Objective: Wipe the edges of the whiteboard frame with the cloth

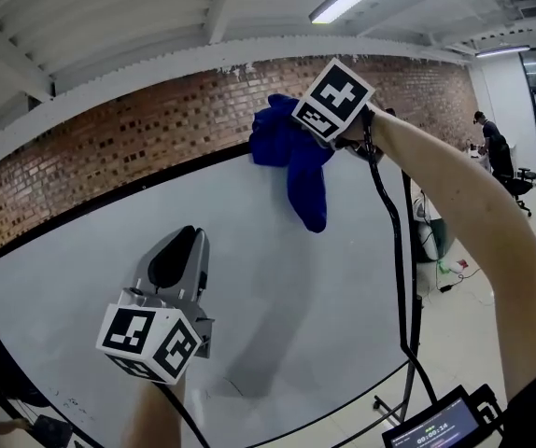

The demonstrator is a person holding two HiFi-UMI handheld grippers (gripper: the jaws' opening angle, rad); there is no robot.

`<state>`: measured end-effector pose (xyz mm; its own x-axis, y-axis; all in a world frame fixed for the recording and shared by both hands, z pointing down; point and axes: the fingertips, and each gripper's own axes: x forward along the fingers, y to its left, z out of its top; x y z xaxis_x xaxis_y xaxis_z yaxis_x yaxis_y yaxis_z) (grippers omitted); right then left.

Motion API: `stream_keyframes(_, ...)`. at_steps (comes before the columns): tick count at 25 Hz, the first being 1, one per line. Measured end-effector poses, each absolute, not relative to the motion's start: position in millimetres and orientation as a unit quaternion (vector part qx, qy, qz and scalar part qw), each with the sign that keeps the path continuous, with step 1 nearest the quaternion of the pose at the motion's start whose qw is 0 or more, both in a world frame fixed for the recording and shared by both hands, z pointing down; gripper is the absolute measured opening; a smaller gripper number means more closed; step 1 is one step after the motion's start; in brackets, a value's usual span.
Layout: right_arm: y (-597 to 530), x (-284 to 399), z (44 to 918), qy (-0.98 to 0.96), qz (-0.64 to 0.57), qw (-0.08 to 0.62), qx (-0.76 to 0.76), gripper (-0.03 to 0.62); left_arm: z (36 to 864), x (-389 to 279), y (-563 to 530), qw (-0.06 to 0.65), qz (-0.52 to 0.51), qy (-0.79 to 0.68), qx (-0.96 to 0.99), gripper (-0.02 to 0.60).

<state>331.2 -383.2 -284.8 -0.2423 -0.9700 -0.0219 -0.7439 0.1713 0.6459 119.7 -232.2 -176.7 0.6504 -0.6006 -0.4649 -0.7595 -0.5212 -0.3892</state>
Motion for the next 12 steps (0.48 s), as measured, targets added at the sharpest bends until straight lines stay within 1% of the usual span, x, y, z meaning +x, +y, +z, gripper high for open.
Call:
stream_keyframes(5,-399.5,374.1,-298.1,-0.759,-0.279,0.199,0.553,0.078,-185.5,181.3,-243.4,0.279,0.121,0.413,-0.858,0.060)
stream_keyframes(12,-392.6,379.6,-282.9,-0.759,-0.292,0.206,0.545,0.078,-160.4,202.1,-242.9,0.289,0.115,0.404,-0.860,0.060)
